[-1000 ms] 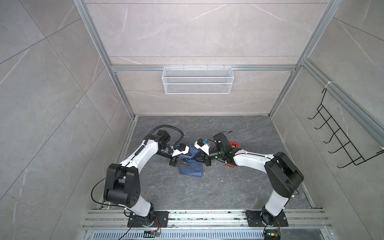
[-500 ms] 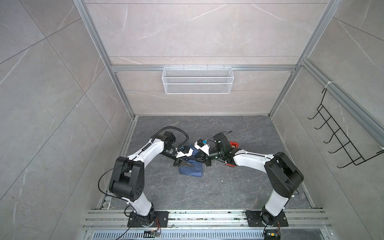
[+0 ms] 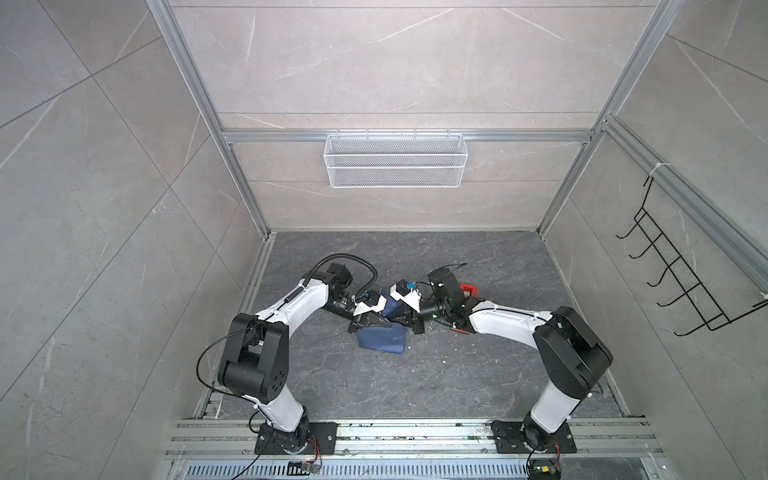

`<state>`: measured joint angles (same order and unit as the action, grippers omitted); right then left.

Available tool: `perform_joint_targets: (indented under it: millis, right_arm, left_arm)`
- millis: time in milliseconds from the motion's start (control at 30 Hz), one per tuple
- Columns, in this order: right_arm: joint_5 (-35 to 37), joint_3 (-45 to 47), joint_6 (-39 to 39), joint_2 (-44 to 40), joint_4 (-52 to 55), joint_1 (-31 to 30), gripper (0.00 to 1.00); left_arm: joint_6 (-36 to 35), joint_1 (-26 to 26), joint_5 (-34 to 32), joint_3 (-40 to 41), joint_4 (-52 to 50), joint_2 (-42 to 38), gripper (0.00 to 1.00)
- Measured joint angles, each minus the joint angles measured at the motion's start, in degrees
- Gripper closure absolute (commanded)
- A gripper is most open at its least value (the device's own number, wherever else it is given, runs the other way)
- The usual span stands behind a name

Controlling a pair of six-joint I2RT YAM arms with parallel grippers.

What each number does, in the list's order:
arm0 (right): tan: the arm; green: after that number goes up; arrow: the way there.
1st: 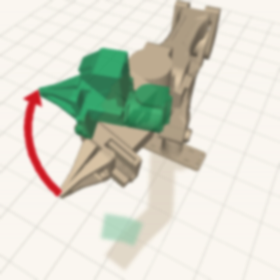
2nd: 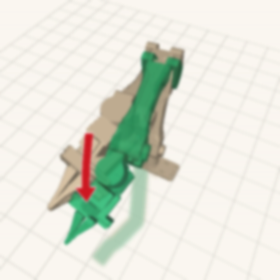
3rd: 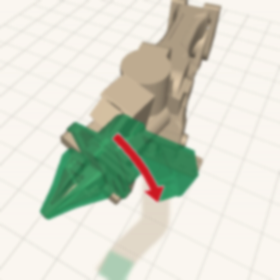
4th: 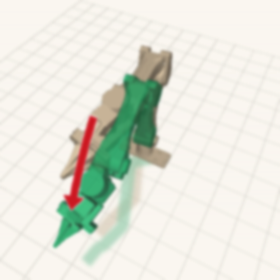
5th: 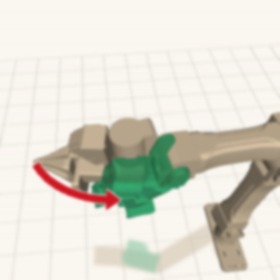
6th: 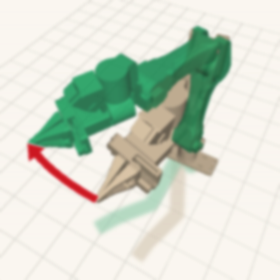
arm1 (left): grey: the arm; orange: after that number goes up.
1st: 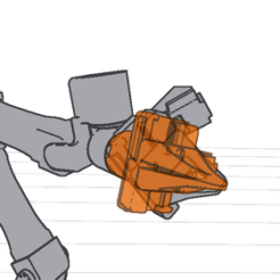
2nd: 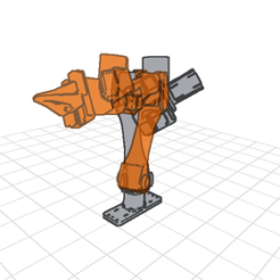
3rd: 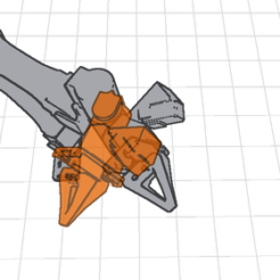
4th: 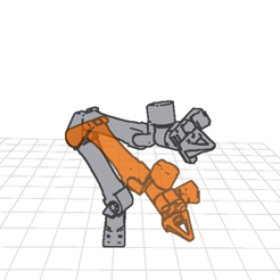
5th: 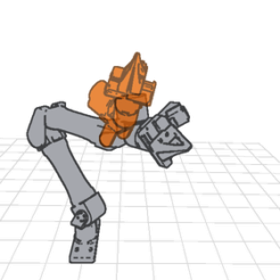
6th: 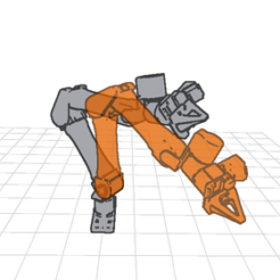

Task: Wrap a gift box in wrapping paper
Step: Fold the seventh fold of the wrapping paper on the gift box.

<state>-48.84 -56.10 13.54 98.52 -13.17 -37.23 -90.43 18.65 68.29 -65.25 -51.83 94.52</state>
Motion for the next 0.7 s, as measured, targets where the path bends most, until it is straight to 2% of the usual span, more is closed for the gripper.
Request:
perform_joint_targets:
  millis: [133, 267, 400, 567, 700]
  right_arm:
    - [3.98, 3.19, 0.79, -8.83, 5.66, 1.09, 0.95]
    - [8.48, 4.7, 1.68, -21.75, 10.43, 1.55, 0.95]
    - [14.1, 8.55, 0.57, -30.14, 9.92, -3.65, 0.94]
    - [21.55, 13.11, -1.79, -28.59, 8.46, -13.62, 0.9]
    - [26.95, 13.31, -2.21, -24.28, 7.76, -15.32, 0.88]
  left_arm:
    - [0.42, 0.0, 0.39, 0.35, 0.5, 0.0, 1.0]
    - [0.68, 0.0, 0.39, 0.35, 0.79, -0.09, 1.0]
    - [1.09, 0.0, 0.42, 0.35, 0.96, -0.09, 1.0]
    - [1.27, 0.0, 0.42, 0.35, 1.14, -0.09, 1.0]
    - [1.55, 0.0, 0.59, 0.7, 1.38, -0.11, 1.0]
